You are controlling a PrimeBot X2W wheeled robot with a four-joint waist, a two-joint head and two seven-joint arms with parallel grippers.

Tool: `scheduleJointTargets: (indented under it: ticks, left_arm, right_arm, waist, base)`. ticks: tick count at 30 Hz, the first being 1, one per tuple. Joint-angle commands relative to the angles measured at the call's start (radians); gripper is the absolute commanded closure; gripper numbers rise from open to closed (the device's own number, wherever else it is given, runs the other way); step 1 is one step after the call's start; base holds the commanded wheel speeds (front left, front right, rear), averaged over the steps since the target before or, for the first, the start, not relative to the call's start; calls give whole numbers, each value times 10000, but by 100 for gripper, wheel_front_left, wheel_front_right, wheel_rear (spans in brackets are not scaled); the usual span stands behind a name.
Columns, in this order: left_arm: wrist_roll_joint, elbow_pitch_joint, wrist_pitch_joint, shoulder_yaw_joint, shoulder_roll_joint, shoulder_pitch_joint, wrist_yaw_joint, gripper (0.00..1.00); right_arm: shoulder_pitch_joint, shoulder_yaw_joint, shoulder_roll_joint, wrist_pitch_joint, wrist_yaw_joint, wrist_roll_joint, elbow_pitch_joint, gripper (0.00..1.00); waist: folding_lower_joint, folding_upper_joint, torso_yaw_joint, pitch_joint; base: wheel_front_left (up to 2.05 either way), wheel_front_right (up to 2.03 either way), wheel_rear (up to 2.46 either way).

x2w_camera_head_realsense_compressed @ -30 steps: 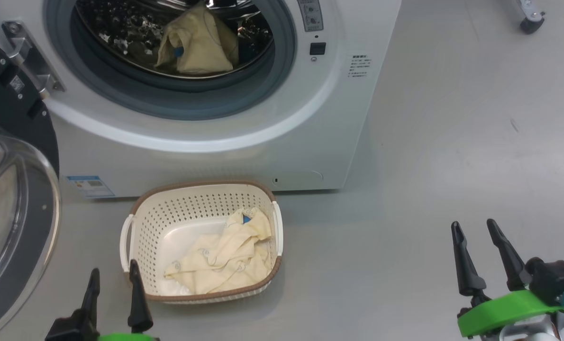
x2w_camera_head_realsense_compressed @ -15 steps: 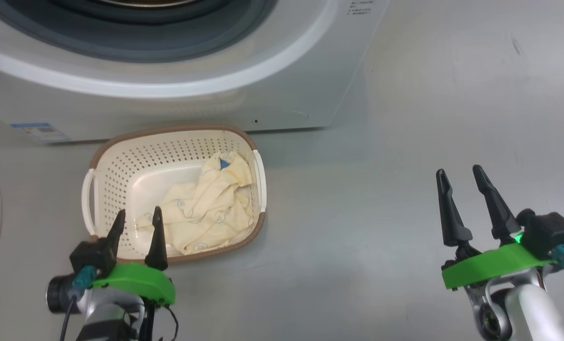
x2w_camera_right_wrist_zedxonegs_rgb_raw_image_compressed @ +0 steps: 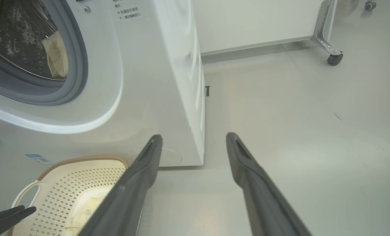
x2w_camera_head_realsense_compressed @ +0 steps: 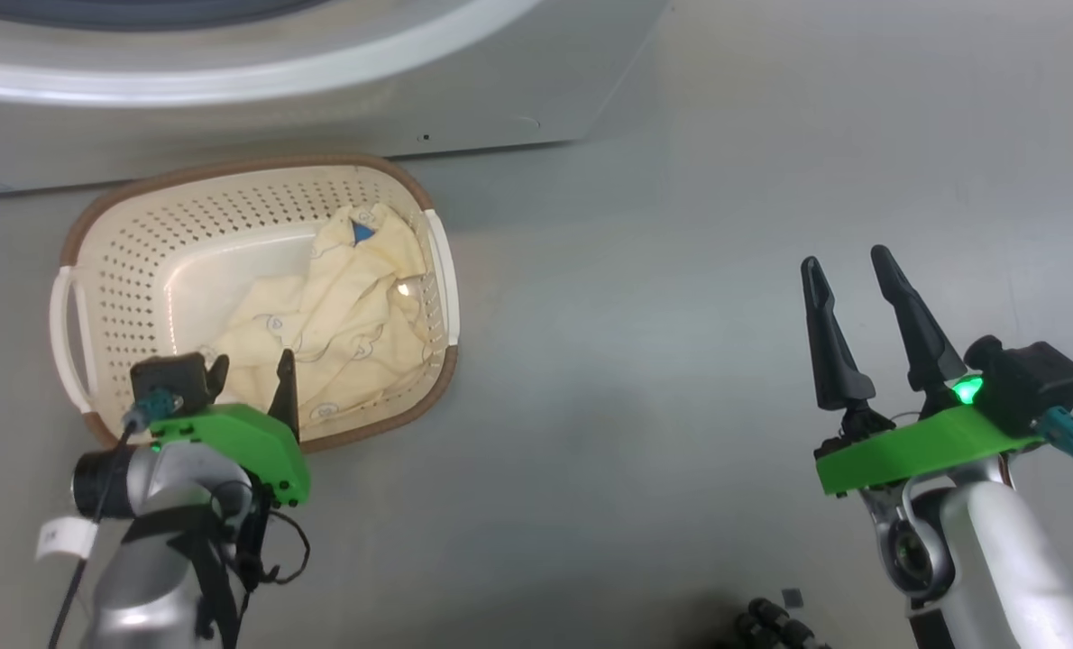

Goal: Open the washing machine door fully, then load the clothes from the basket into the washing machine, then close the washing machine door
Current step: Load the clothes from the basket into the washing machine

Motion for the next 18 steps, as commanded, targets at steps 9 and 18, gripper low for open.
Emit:
scheduleJointTargets:
  ticks: [9,18]
  left_arm:
    - [-144,1688,925,104,561,-1612,-320,0]
    - [-600,2864,1379,319,623,-2884,-445,0]
  right_arm:
    - [-530,366,-16,-95,-29,165,-323,0]
    - [-987,404,-15,-95,-29,145,-381,0]
  waist:
    - [-2,1,-289,1203]
    - [-2,1,-443,2300]
  base:
    - [0,0,0]
    - [0,0,0]
